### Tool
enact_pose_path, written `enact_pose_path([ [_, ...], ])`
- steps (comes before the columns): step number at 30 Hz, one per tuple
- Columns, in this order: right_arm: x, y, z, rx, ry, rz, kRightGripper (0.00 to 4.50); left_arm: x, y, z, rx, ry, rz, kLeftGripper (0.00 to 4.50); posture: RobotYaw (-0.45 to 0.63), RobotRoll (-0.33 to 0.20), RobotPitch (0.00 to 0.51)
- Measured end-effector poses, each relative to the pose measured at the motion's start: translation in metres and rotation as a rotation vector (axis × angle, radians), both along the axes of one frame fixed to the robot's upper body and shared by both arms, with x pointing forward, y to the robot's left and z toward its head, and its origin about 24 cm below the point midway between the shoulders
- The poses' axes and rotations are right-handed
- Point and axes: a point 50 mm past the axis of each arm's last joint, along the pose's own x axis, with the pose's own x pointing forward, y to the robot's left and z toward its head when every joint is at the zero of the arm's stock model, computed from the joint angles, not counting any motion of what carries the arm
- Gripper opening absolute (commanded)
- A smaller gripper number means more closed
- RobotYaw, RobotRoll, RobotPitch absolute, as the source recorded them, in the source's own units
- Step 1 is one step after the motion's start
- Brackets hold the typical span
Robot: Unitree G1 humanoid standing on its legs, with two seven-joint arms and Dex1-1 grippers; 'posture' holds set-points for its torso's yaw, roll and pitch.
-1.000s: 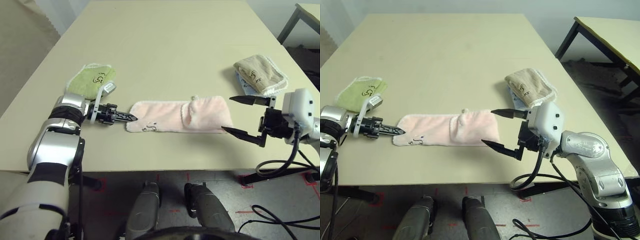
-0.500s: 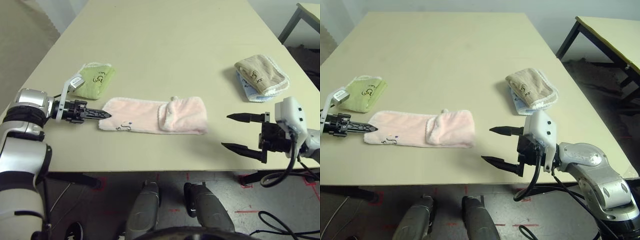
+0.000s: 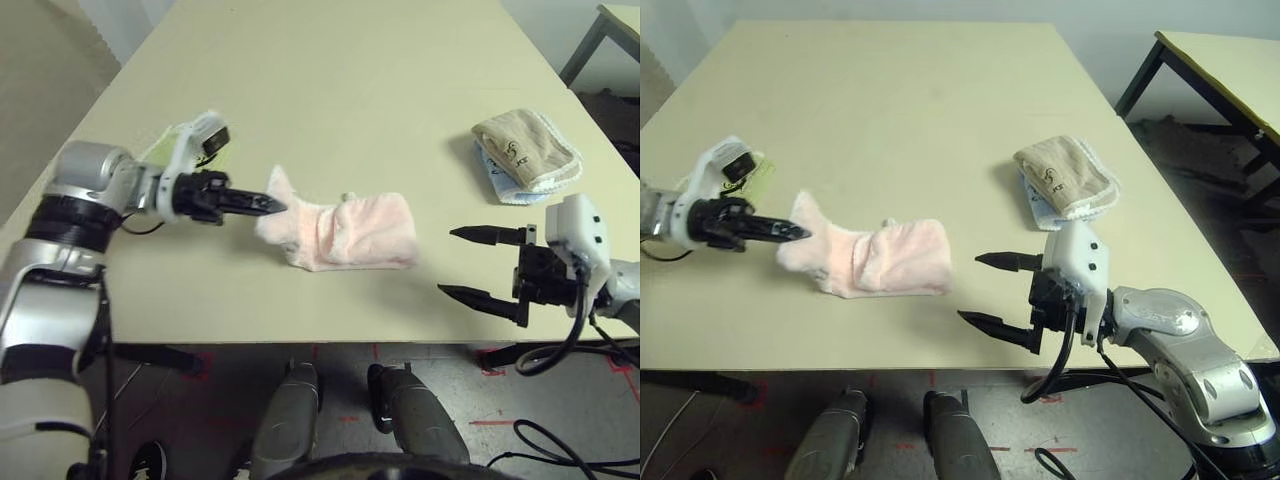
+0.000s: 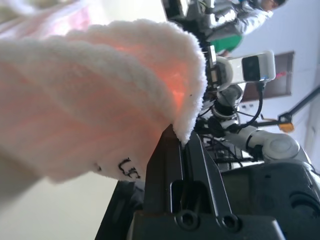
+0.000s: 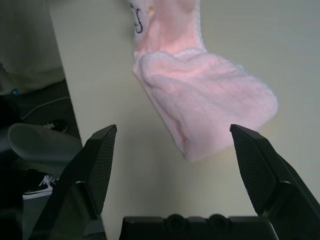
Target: Fold the towel and set it aside.
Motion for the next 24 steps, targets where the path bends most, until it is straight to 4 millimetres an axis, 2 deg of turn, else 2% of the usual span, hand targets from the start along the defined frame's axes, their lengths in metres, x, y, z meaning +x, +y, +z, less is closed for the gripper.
enact_pose_path([
  [4,-0.001,0.002,-0.001,0.015,0.001,-0.019,4.50,0.006,-0.031,-0.005,-0.052,-0.014,-0.018,0.03,-0.07,0.000,0.164],
  [7,-0.003,0.003,-0.003,0.019,0.011,-0.023,4.50,0.013,-0.046,0.000,-0.088,-0.040,-0.005,0.03,-0.07,0.000,0.163],
  [13,-0.004,0.003,-0.004,0.018,0.020,-0.027,4.50,0.016,-0.073,0.014,-0.122,-0.076,-0.063,0.03,-0.08,0.000,0.162],
  [21,-0.005,0.003,-0.006,0.020,0.024,-0.038,4.50,0.013,-0.097,0.000,-0.056,-0.054,-0.149,0.03,-0.10,0.000,0.159],
  [22,-0.005,0.003,-0.006,0.021,0.026,-0.040,4.50,0.012,-0.098,-0.003,-0.040,-0.058,-0.159,0.48,-0.10,0.000,0.159],
  [24,-0.006,0.003,-0.007,0.022,0.030,-0.046,4.50,0.011,-0.101,-0.011,-0.020,-0.051,-0.170,1.00,-0.10,0.000,0.159],
])
